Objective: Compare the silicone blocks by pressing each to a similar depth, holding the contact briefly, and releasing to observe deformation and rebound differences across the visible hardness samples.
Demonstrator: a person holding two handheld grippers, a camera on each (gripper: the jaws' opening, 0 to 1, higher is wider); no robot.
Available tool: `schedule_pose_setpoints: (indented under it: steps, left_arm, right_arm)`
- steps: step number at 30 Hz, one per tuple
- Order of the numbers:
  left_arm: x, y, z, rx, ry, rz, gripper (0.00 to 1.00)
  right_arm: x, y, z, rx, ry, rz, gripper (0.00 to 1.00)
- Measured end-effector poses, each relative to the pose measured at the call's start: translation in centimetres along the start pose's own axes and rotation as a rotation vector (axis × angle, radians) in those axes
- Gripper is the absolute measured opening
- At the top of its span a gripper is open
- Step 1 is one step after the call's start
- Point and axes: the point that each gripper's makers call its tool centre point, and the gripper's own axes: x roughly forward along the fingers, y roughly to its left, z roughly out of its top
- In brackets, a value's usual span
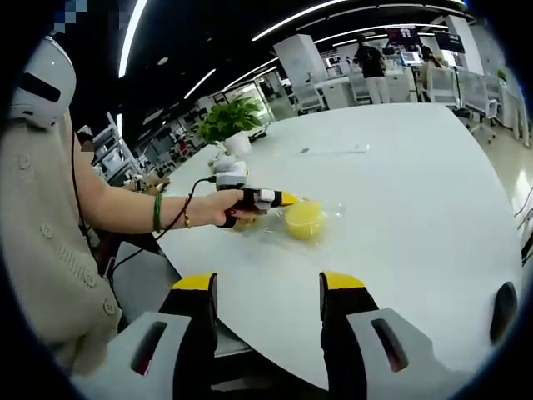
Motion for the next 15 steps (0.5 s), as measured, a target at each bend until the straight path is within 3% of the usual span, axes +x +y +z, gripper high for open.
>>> schedule_pose_setpoints:
  steps: [9, 11, 15]
  left_arm:
    - [-1.2, -0.7, 1.3, 0.082, -0.013, -0.002, 0.18]
    - [-2.0, -1.2, 2.1, 0.100, -0.041, -0.014, 0.22]
    - [-4.6, -3.4, 4.6, 0.068, -0.158, -0.105, 0.26]
  right_arm:
    - [-1.5, 1.2, 0.3, -0.025, -0.021, -0.039, 0.51]
    - [-1.9, 1.6, 0.4, -0.034, -0.025, -0.054, 0.51]
    - [-2.1, 2.5, 1.4, -0.076, -0.072, -0.098, 0.51]
